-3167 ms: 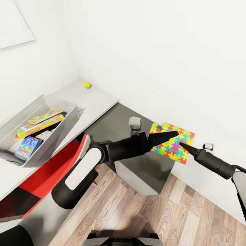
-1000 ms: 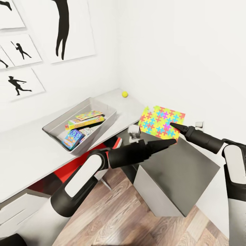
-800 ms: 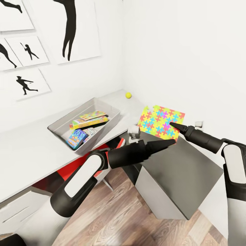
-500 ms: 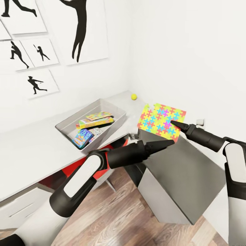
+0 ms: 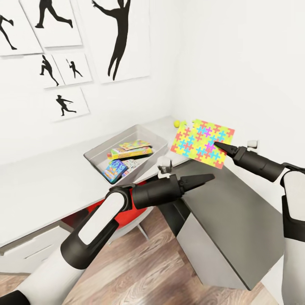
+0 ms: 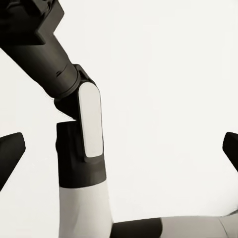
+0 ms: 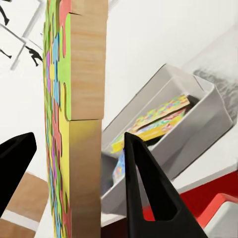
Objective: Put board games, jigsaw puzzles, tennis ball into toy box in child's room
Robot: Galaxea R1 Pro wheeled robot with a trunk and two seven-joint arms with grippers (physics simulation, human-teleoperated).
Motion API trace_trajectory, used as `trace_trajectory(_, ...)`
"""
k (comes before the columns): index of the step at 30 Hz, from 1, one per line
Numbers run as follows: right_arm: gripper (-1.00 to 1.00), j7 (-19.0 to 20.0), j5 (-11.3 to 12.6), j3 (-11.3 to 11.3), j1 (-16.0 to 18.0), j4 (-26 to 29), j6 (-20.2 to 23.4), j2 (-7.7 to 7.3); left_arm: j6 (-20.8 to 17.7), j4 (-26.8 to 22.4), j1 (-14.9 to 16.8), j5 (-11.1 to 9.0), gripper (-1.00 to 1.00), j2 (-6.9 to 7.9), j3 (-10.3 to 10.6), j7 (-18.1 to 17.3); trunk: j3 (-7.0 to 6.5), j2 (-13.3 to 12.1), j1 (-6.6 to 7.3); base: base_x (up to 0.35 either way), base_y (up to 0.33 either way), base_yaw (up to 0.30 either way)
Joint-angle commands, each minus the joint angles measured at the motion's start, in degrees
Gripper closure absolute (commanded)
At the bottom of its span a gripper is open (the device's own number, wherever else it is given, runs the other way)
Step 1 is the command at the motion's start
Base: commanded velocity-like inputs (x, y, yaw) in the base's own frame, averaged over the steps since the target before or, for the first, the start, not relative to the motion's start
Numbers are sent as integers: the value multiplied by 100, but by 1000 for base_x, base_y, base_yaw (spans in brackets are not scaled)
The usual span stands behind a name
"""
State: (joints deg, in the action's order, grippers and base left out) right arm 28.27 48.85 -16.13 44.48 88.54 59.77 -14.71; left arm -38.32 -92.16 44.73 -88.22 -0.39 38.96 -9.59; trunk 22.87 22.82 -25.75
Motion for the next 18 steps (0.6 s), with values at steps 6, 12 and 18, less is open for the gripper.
trace_trajectory(6, 100, 59, -7, -2, 99, -10, 23, -11, 32, -2, -136, -11, -100, 47, -15, -209, -40, 10, -3, 0, 0, 178)
trace_trajectory(12, 100, 56, 54, 11, 136, -43, 23, 9, 54, -3, -251, -8, -100, 90, -14, -325, -88, 10, -3, 0, 0, 178)
trace_trajectory(18, 100, 56, 72, 13, 155, -52, 23, 5, 59, -4, -291, -4, -100, 36, 29, -252, -136, 10, -3, 0, 0, 185)
